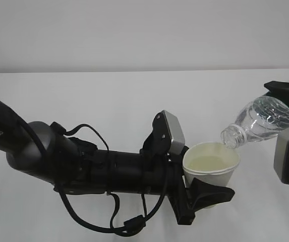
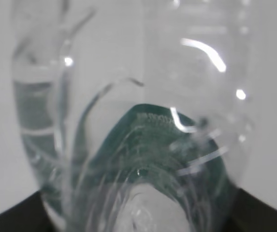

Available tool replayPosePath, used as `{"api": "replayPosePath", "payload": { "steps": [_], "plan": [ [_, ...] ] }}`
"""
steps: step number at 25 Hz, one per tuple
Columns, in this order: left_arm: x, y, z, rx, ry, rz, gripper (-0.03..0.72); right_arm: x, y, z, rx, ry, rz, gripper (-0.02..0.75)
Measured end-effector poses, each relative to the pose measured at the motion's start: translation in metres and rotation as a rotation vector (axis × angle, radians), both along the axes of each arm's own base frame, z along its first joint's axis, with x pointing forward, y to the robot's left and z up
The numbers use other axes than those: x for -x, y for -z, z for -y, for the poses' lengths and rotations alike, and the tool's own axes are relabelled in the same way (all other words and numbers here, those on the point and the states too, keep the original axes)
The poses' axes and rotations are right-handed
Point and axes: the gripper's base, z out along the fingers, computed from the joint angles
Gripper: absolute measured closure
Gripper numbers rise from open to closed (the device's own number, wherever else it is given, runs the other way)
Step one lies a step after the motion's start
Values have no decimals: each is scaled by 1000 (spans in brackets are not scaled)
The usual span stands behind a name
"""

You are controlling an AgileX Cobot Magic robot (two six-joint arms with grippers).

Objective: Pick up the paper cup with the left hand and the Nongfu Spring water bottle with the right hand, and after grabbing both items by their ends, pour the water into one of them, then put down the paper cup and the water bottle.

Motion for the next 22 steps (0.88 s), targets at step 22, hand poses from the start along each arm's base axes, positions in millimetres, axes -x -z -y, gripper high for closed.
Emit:
{"api": "replayPosePath", "payload": {
  "steps": [22],
  "plan": [
    [0,1,0,-1,0,-1,249,0,0,0,-15,1,-6,311]
  ]
}}
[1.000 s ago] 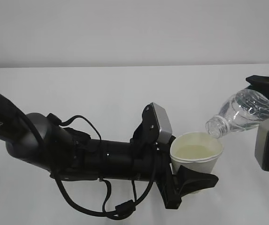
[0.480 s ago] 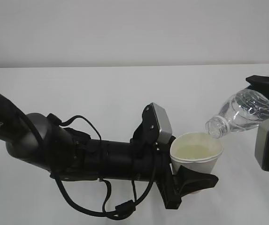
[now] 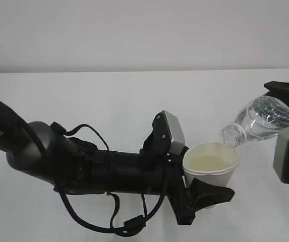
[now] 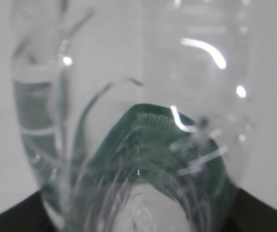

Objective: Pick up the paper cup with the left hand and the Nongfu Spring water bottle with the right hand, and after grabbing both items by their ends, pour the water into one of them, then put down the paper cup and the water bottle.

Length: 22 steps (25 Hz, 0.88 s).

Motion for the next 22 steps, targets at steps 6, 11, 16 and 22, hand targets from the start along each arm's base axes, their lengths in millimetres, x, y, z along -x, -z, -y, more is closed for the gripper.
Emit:
{"api": "replayPosePath", "payload": {
  "steps": [6,11,16,22],
  "plan": [
    [0,0,0,0,0,0,249,0,0,0,-38,7,-13,311],
    [-4,0,-2,6,-24,-6,250,0,0,0,-95,18,-33,311],
    [-6,-4,-2,44,-33,-13,250,0,0,0,-172,29,-61,311],
    [-4,-8,-1,89,-18,-14,250,0,0,-1,-278,46,-99,311]
  ]
}}
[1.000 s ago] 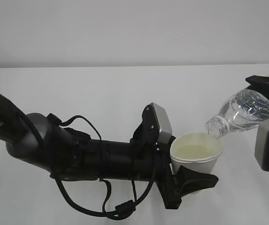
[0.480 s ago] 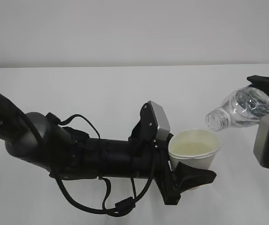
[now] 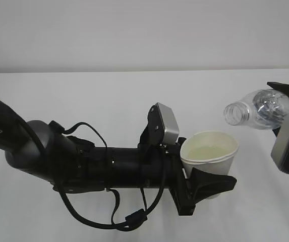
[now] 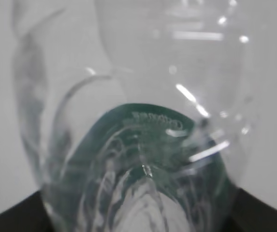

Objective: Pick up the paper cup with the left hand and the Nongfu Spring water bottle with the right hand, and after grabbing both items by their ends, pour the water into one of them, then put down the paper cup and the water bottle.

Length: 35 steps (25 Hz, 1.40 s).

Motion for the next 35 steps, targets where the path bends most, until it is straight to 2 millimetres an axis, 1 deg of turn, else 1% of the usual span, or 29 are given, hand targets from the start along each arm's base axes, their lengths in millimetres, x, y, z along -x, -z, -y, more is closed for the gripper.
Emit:
{"api": "replayPosePath", "payload": {
  "steps": [7,13,21,31,35],
  "plan": [
    [-1,0,0,-2,-8,-2,250,0,-1,0,-152,27,-48,311],
    [-3,4,-1,-45,-34,-6,250,0,-1,-1,-279,41,-83,311],
    [-9,2,-1,-21,-102,-6,250,0,-4,-2,-471,60,-125,311],
    [-14,0,-2,-9,-156,43,250,0,-11,-4,-819,61,-182,313],
    [-15,0,-2,-8,-164,60,250,0,-12,-4,-913,72,-218,313]
  ]
}}
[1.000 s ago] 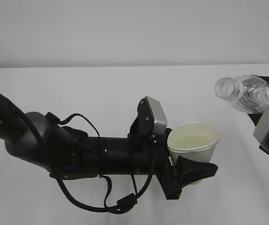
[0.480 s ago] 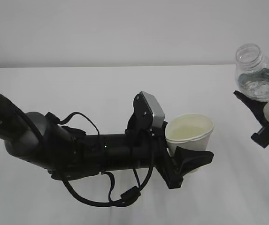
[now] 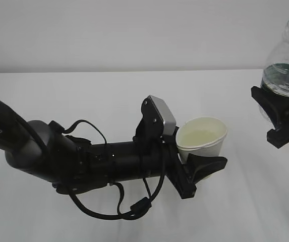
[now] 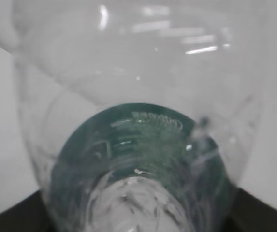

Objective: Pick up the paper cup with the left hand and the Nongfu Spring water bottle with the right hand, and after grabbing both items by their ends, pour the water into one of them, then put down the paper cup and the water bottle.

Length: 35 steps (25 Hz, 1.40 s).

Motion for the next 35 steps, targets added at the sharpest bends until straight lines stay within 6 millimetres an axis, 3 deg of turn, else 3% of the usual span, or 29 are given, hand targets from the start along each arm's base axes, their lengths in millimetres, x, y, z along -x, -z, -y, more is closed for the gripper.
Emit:
{"api": "replayPosePath", "payload": {
  "steps": [11,20,35],
  "plan": [
    [-1,0,0,-10,-8,62,250,0,0,1,-214,25,-81,313],
    [-3,-1,-1,-6,-26,64,250,-5,-1,12,-379,152,-96,313],
    [-10,-2,-4,7,-81,48,251,-16,51,23,-475,308,-216,313]
  ]
}}
